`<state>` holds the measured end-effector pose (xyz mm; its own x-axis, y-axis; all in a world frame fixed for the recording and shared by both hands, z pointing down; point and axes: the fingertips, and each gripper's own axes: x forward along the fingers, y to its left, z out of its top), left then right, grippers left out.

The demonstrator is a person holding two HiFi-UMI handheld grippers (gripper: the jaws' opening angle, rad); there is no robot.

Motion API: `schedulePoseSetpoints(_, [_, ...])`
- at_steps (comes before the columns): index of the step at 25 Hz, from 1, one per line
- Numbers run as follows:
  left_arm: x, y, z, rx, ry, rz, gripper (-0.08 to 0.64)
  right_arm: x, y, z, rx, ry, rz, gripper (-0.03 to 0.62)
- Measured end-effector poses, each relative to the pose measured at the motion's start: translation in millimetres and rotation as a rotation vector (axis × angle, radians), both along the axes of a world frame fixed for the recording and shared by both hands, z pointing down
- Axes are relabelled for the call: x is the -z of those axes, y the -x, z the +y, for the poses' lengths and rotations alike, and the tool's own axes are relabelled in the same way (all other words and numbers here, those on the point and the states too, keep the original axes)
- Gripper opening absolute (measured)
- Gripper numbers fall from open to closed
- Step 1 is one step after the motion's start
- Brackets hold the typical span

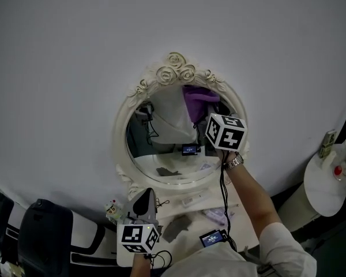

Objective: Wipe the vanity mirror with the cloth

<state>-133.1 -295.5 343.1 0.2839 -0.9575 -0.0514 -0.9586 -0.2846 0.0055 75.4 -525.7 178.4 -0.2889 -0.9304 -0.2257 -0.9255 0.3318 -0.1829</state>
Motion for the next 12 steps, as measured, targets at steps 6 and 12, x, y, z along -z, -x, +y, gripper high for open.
schedulePoseSetpoints(6, [2,9,7,0.014,-0.006,0.025,0.000,-13,-16,1,-0.097,0.013,-0.006,0.057])
schedulePoseSetpoints(12, [-7,43,23,0.115,0.018,0.047,-0.001,-8,16,30,-0.085,-0.103,0.008,0.057])
